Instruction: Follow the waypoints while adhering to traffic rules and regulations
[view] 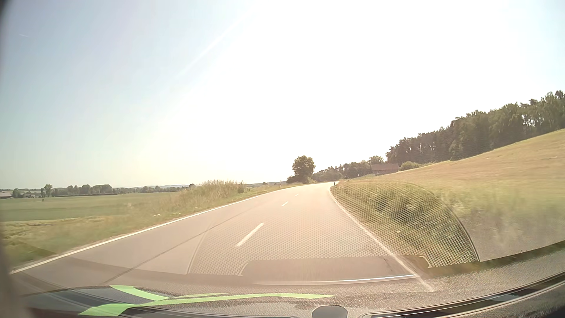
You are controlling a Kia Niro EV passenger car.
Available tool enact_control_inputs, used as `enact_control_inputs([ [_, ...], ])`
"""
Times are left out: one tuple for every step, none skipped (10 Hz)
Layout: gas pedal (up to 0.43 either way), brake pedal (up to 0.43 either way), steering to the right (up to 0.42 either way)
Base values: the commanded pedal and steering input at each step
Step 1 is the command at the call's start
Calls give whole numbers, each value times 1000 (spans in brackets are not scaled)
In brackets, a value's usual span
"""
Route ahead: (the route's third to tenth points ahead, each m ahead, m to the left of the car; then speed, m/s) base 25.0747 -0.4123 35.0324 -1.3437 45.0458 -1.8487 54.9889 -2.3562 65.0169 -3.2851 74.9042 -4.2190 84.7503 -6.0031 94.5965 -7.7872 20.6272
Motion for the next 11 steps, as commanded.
enact_control_inputs([
  [260, 0, 4],
  [240, 0, 5],
  [228, 0, 5],
  [228, 0, 5],
  [240, 0, 5],
  [248, 0, 5],
  [260, 0, 5],
  [260, 0, 5],
  [268, 0, 5],
  [268, 0, 8],
  [268, 0, 11],
])
